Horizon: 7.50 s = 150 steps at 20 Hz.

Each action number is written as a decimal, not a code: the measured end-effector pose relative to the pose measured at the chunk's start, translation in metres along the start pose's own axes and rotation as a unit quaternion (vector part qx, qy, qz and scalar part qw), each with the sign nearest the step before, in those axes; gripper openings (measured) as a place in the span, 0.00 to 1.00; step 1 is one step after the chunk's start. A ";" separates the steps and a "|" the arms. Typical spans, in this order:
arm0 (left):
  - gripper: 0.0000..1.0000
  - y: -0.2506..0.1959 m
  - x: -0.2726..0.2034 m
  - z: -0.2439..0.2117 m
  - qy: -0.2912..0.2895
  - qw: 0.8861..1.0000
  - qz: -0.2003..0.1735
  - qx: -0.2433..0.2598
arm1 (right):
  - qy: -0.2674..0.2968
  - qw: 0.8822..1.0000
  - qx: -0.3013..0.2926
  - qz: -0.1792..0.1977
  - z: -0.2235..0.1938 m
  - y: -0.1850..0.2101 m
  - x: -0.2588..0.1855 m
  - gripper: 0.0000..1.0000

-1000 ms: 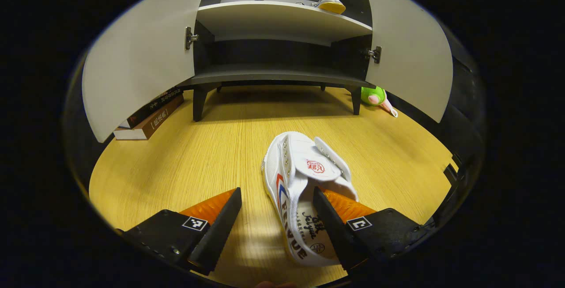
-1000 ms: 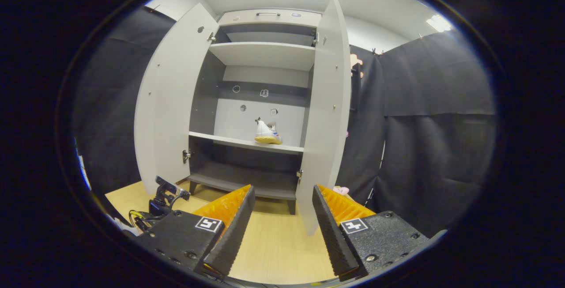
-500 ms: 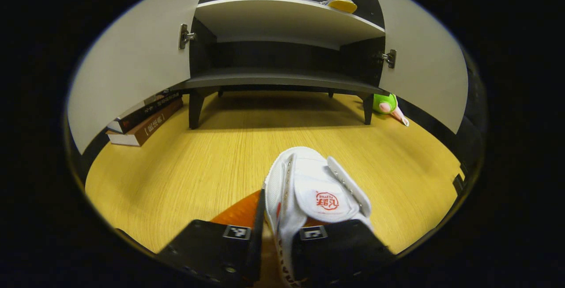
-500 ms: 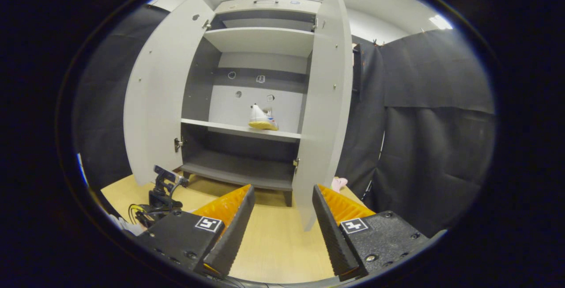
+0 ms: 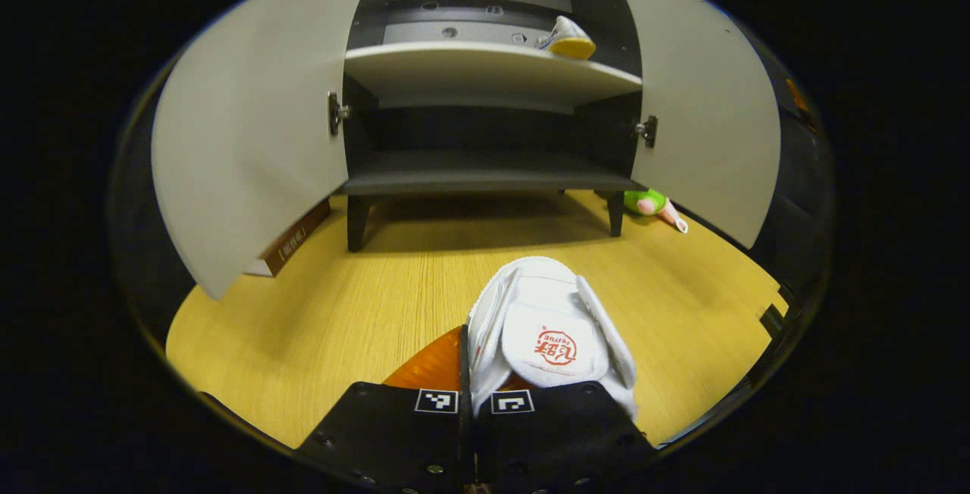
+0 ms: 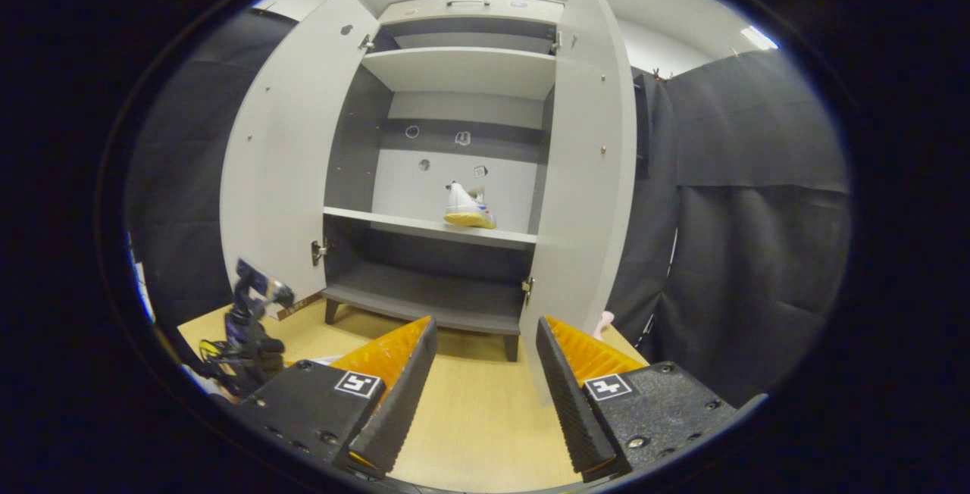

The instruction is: Grab one shoe with the right hand and put it into the shoe cabinet, grab the other shoe with the left hand and put it into the shoe cabinet; then close the right door with the right hand and the left door with the left hand.

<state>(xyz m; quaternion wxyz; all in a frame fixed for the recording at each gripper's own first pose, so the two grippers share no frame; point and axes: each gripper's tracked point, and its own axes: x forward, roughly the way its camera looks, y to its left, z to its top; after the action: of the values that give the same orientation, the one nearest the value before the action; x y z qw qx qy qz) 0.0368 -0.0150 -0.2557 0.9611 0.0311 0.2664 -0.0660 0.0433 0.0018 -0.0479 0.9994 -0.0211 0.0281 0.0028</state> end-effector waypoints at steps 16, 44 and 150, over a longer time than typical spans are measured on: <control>0.01 0.054 0.058 0.348 -0.117 0.988 0.085 -0.058 | -0.030 0.999 -0.007 0.041 0.014 0.018 -0.012 0.83; 0.27 0.059 0.208 0.363 0.142 0.983 0.094 -0.072 | -0.005 0.998 0.052 -0.030 -0.009 -0.037 0.004 0.83; 0.88 0.192 -0.219 0.189 -0.182 0.949 0.254 -0.037 | -0.056 0.996 0.041 0.051 0.072 0.008 -0.041 0.96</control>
<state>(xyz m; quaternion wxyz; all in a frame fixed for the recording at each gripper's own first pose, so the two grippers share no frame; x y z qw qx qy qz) -0.0254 0.1814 0.0233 0.9787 0.0492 0.0724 0.1859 0.0067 0.0127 0.0263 0.9980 0.0214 -0.0268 0.0539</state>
